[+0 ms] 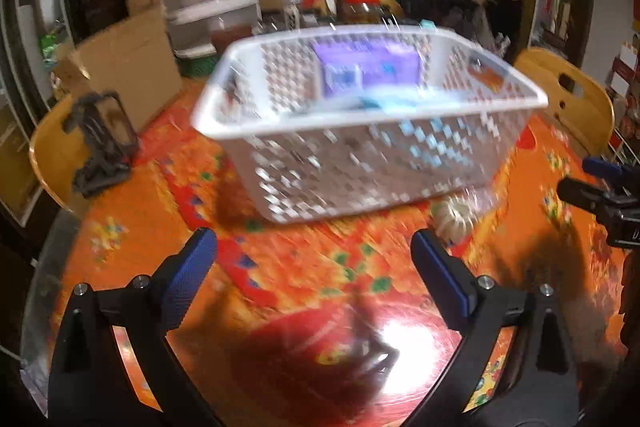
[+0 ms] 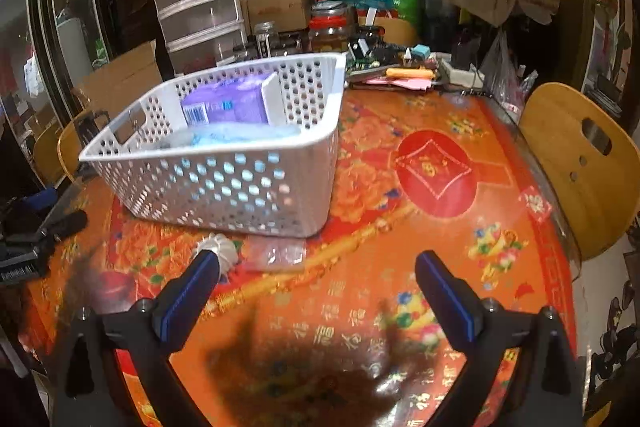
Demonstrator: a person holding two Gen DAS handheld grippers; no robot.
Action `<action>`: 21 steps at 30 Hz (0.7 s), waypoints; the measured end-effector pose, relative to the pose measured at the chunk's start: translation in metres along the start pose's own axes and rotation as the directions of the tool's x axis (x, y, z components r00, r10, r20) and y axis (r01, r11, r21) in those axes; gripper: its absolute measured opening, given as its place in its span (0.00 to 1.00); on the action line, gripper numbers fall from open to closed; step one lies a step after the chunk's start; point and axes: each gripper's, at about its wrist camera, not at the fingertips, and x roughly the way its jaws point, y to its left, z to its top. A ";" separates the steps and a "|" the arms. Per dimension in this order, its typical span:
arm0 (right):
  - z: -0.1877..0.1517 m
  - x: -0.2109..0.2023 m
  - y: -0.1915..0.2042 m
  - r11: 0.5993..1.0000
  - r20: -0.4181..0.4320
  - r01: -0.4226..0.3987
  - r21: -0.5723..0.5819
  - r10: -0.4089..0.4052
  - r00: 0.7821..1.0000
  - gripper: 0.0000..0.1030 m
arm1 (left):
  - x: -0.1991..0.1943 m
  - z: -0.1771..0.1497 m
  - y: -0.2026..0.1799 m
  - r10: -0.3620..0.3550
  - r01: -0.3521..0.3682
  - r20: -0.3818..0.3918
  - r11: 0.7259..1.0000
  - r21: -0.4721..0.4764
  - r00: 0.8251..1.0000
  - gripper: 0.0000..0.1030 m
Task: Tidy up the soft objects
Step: 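Move the left tool to the white ribbed ball and close on it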
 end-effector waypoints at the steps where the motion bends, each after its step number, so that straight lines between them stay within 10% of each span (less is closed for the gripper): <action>1: -0.003 0.003 0.000 1.000 -0.004 0.002 0.001 -0.002 1.000 0.96 | 0.004 -0.002 -0.005 0.000 0.000 -0.007 1.000 0.002 1.000 0.94; 21: -0.022 0.020 -0.035 0.997 -0.037 0.009 0.074 -0.007 0.999 0.96 | 0.072 0.002 -0.094 -0.102 0.108 -0.102 0.993 0.050 0.990 0.94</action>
